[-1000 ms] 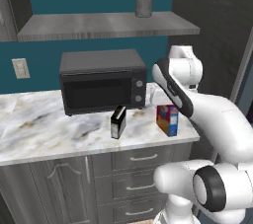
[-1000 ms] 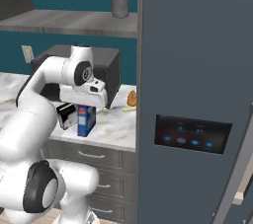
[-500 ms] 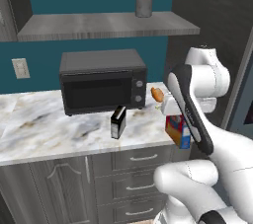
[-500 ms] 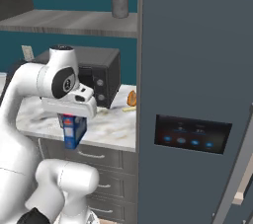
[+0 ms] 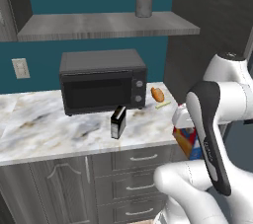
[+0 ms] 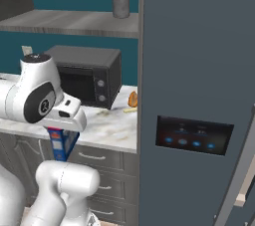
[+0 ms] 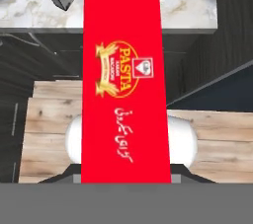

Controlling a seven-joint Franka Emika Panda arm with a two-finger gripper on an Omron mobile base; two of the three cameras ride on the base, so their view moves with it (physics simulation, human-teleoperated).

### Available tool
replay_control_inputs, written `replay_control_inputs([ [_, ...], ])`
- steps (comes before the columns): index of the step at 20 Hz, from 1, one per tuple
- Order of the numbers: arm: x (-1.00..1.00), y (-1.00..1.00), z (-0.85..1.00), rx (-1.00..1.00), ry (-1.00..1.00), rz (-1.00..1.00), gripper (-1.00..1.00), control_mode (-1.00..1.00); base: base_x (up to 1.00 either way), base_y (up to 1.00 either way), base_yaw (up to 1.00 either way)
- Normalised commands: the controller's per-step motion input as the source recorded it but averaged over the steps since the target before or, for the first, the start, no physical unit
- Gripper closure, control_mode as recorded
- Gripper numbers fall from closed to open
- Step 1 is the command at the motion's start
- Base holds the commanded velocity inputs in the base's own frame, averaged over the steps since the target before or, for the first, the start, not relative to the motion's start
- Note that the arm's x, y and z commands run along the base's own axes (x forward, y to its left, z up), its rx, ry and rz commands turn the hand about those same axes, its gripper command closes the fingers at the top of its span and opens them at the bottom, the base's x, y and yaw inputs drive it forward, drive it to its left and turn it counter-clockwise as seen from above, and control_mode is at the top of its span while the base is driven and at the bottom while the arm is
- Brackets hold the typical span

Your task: Pick the boxed food and cereal from the counter and place them in the cabinets closest to them.

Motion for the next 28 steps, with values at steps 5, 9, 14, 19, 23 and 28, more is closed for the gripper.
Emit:
replay_control_inputs([
  [5,0.00,0.00,0.00,0.00,0.00,0.00,1.00,-1.00,0.00,0.00,0.00],
  [9,0.00,0.00,0.00,0.00,0.00,0.00,1.00,-1.00,0.00,0.00,0.00],
  [14,0.00,0.00,0.00,0.00,0.00,0.00,1.00,1.00,-0.26,0.00,0.00],
  [19,0.00,0.00,0.00,0.00,0.00,0.00,1.00,1.00,-0.56,0.00,0.00],
  [23,0.00,0.00,0.00,0.00,0.00,0.00,1.00,1.00,-0.58,-0.01,0.00],
  [28,0.00,0.00,0.00,0.00,0.00,0.00,1.00,1.00,-0.41,-0.01,0.00],
])
